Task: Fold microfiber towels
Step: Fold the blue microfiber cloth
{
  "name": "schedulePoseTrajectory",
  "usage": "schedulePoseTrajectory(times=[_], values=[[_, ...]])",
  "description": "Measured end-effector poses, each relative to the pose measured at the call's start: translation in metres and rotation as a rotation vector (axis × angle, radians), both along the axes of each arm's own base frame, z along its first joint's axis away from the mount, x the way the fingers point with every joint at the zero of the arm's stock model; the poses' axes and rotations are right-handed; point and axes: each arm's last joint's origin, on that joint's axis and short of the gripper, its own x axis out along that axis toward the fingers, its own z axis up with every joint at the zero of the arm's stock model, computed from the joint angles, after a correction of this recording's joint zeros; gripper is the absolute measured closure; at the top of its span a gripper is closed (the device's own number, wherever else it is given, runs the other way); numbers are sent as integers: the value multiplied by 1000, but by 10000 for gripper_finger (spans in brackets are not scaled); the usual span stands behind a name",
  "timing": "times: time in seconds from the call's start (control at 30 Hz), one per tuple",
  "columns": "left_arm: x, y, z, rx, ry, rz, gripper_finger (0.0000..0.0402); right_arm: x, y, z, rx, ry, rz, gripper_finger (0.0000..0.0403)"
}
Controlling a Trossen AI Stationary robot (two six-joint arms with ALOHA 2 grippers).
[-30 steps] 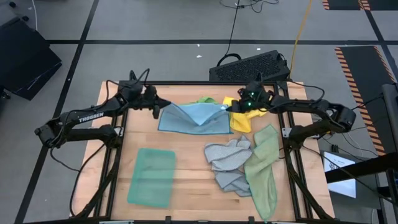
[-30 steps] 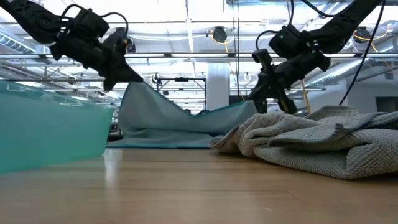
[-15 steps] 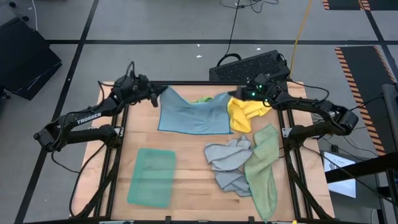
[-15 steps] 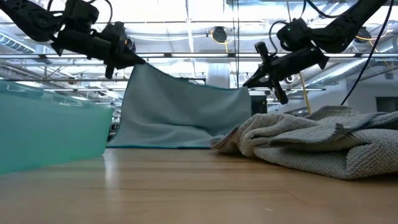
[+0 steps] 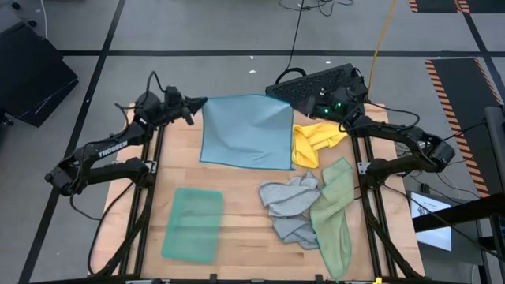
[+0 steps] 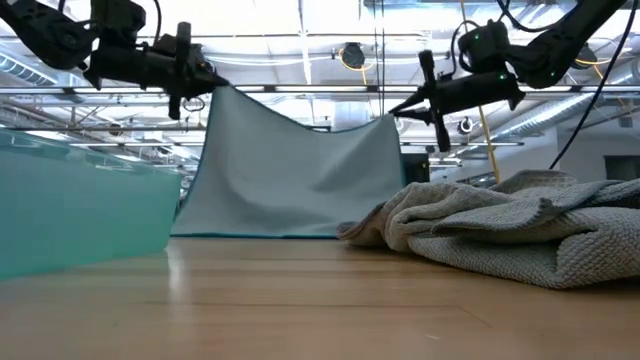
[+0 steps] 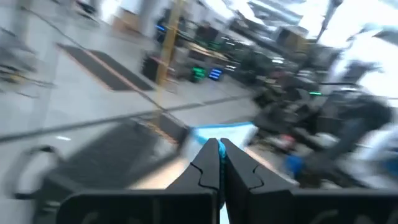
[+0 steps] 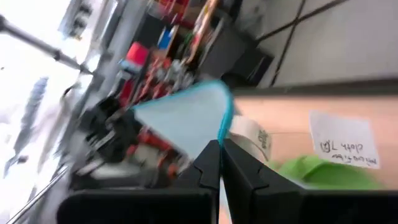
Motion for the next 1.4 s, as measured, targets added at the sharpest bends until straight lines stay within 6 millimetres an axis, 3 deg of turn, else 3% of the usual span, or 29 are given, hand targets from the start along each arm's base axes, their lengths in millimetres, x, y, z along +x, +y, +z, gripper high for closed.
schedulePoseTrajectory(times=[0.27,0.47,0.7,0.9,1.0,1.1,1.4], values=[[0,-46,28,-23,-137,-327,398,12,45,28,-20,-100,142,401],[-13,-86,48,-73,-231,-373,399,4,86,54,-25,-158,116,401],[-23,-118,79,-147,-16,-367,399,-9,130,76,30,-176,105,401],[-21,-132,103,-84,78,-424,399,-2,154,106,53,-102,161,401],[-16,-129,98,-21,147,-371,399,6,151,110,15,-62,150,401],[-11,-122,88,35,272,-258,399,15,138,102,-11,-7,99,401],[6,-80,65,144,556,37,399,46,79,66,-127,139,2,401]])
